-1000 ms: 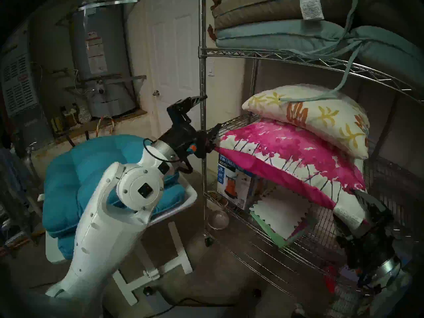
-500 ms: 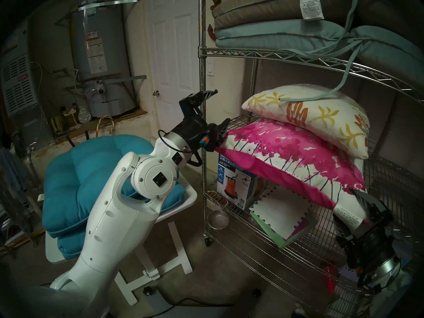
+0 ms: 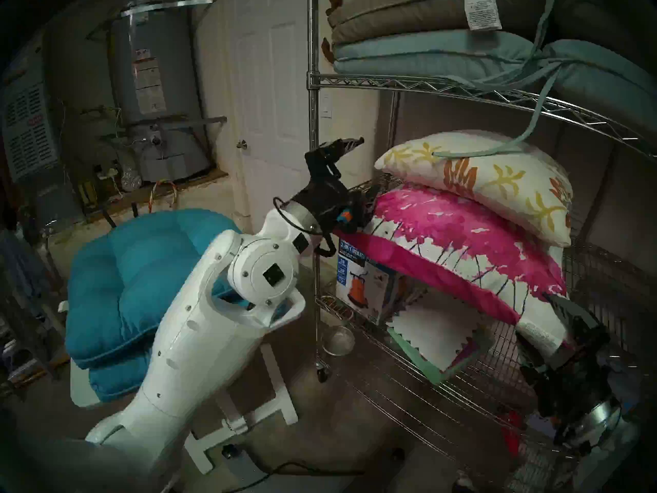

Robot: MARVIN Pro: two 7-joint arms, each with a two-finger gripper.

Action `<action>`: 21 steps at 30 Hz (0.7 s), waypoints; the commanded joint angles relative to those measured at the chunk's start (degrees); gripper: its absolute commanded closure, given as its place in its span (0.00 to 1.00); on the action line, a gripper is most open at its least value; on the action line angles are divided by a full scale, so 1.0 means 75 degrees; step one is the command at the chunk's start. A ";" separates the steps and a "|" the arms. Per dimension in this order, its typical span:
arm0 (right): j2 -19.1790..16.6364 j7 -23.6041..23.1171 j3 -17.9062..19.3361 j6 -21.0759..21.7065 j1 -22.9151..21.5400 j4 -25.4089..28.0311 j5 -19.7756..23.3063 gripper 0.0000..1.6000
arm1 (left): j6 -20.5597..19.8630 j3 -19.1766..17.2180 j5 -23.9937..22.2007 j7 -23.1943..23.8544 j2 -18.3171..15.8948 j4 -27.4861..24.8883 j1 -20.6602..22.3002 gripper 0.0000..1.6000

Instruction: Take cushion off the shelf

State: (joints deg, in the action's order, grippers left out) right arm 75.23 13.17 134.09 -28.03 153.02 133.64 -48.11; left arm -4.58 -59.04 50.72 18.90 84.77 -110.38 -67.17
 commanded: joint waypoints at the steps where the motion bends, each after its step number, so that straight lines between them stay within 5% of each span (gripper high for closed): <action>1: -0.0007 0.0004 0.0021 0.0005 -0.0011 0.0091 -0.0018 0.00 | 0.0013 0.0060 0.0005 -0.0050 0.0290 0.0066 0.0381 0.00; 21: 0.0024 -0.0028 0.0027 -0.0026 -0.0043 0.0090 -0.0024 0.00 | 0.0204 0.0569 0.0124 -0.0277 0.0771 0.0895 0.0842 0.00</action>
State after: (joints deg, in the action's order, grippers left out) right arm 75.49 12.90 134.14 -28.23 152.78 133.64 -48.16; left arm -3.64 -55.59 51.47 17.76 87.96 -104.20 -63.68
